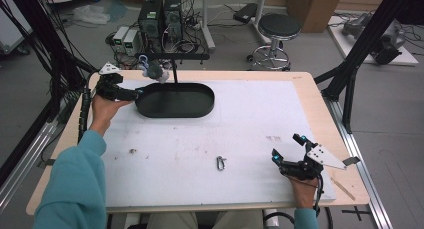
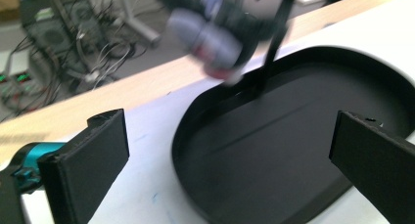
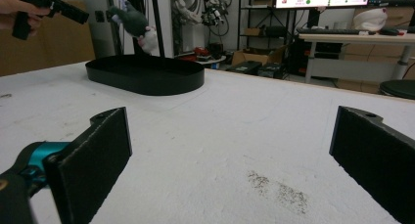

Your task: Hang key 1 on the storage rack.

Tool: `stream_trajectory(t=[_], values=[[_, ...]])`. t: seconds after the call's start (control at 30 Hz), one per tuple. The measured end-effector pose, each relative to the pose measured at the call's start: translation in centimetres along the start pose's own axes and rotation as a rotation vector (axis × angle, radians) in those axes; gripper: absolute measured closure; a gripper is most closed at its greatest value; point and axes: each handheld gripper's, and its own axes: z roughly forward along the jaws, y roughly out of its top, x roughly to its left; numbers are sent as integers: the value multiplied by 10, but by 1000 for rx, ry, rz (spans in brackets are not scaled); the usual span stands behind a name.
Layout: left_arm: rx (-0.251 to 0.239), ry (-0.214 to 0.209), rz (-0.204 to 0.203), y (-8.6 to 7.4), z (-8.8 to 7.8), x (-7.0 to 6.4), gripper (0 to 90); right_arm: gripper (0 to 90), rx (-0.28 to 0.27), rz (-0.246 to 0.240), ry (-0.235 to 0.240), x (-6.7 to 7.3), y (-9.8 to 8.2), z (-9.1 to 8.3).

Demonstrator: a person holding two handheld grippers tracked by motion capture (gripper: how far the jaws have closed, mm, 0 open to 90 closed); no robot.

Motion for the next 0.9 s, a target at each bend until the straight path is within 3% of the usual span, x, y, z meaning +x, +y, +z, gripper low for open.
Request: stream_trajectory(t=[0.27, 0.37, 0.5, 0.63, 0.7, 0.77, 0.9], values=[[-147, -95, 10, -1, -26, -11, 17, 11, -3, 0, 3, 0, 0, 0], [-217, -139, 31, -2, -37, -18, 17, 11, -4, 1, 4, 0, 0, 0], [-260, -187, 70, -5, -49, -30, 17, 11, -4, -1, 5, -1, 0, 0], [-307, -240, 74, -12, -58, -46, 17, 11, -4, -1, 6, -1, 0, 0], [-308, -272, 84, -15, -62, -56, 17, 11, -4, 2, 6, 0, 0, 0], [-348, -299, 87, -18, -67, -64, 17, 11, -2, 0, 6, 0, 0, 0], [-398, -323, 97, -27, -80, -76, 17, 11, -1, 3, 6, 0, 0, 0]])
